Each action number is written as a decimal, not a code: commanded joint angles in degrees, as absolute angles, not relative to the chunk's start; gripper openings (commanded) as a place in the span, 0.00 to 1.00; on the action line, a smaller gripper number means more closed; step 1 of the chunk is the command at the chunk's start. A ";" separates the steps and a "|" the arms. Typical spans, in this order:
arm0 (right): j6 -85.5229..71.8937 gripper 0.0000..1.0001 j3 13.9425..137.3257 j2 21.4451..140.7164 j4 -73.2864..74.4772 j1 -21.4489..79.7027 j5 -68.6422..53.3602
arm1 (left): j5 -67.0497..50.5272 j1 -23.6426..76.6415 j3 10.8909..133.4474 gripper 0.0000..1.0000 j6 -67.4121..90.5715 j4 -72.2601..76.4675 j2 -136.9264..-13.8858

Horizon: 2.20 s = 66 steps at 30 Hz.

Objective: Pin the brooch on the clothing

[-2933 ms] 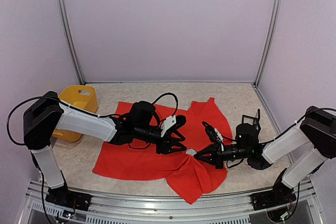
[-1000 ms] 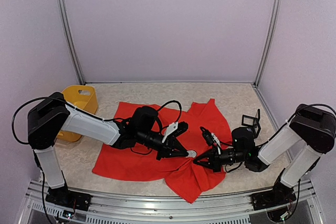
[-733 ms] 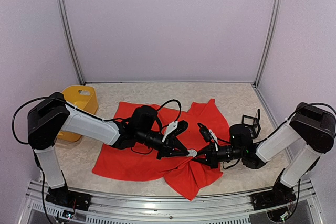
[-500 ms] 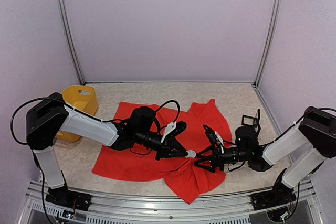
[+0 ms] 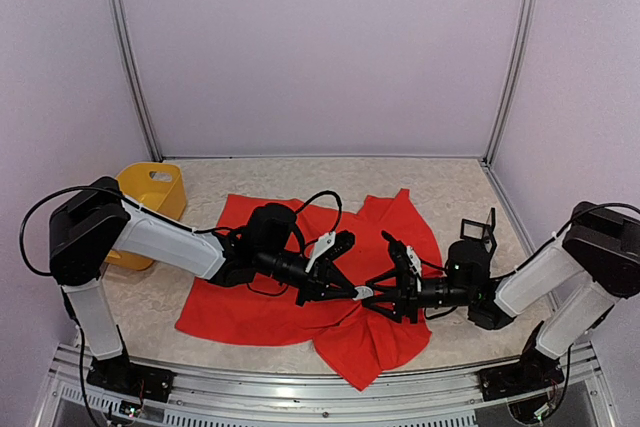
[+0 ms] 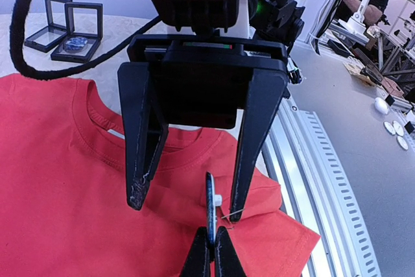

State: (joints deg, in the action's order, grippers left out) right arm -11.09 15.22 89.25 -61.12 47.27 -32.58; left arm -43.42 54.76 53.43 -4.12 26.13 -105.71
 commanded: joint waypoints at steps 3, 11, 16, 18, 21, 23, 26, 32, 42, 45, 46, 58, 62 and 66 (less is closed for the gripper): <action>-10.23 0.52 17.39 91.78 -65.13 48.03 -32.28 | -43.99 54.73 53.61 0.00 -4.56 27.15 -104.08; -12.33 0.49 17.74 92.72 -66.21 48.08 -30.84 | -44.11 54.75 53.69 0.00 -4.65 27.00 -104.05; -17.25 0.45 16.80 92.83 -69.26 48.06 -26.70 | -43.92 54.74 53.70 0.00 -4.78 26.82 -103.97; -19.11 0.41 16.10 92.46 -69.61 47.90 -24.42 | -43.83 54.76 53.62 0.00 -4.88 26.66 -103.90; -21.00 0.39 15.10 92.13 -69.84 47.98 -22.08 | -43.77 54.83 53.65 0.00 -5.11 26.35 -103.88; -21.98 0.38 15.14 92.17 -69.65 47.98 -21.20 | -43.71 54.89 53.81 0.00 -5.36 25.91 -103.97; -22.85 0.36 15.65 92.65 -69.19 47.97 -20.64 | -43.72 55.00 53.88 0.00 -5.50 25.84 -104.01; -22.98 0.32 16.83 92.50 -66.38 47.95 -18.93 | -43.01 55.54 54.35 0.00 -6.74 24.17 -104.18; -24.98 0.17 16.28 90.44 -63.12 47.03 -17.30 | -42.63 55.72 54.05 0.00 -7.57 23.71 -103.80; -25.10 0.18 16.17 89.73 -62.11 46.91 -17.43 | -42.30 55.81 53.91 0.00 -7.73 23.56 -103.71; -25.00 0.19 15.68 89.47 -62.72 46.93 -17.63 | -42.20 55.69 53.88 0.00 -7.64 23.49 -103.68; -20.97 0.48 10.79 77.51 -54.51 46.65 -22.14 | -22.98 58.36 52.51 0.00 -18.62 20.05 -102.51; -20.39 0.49 12.00 72.27 -44.82 46.45 -12.56 | -7.52 64.92 54.00 0.01 -35.57 14.15 -102.93; -20.37 0.49 14.58 68.13 -34.29 45.78 -2.33 | -0.67 70.82 59.66 0.33 -45.99 -1.63 -104.58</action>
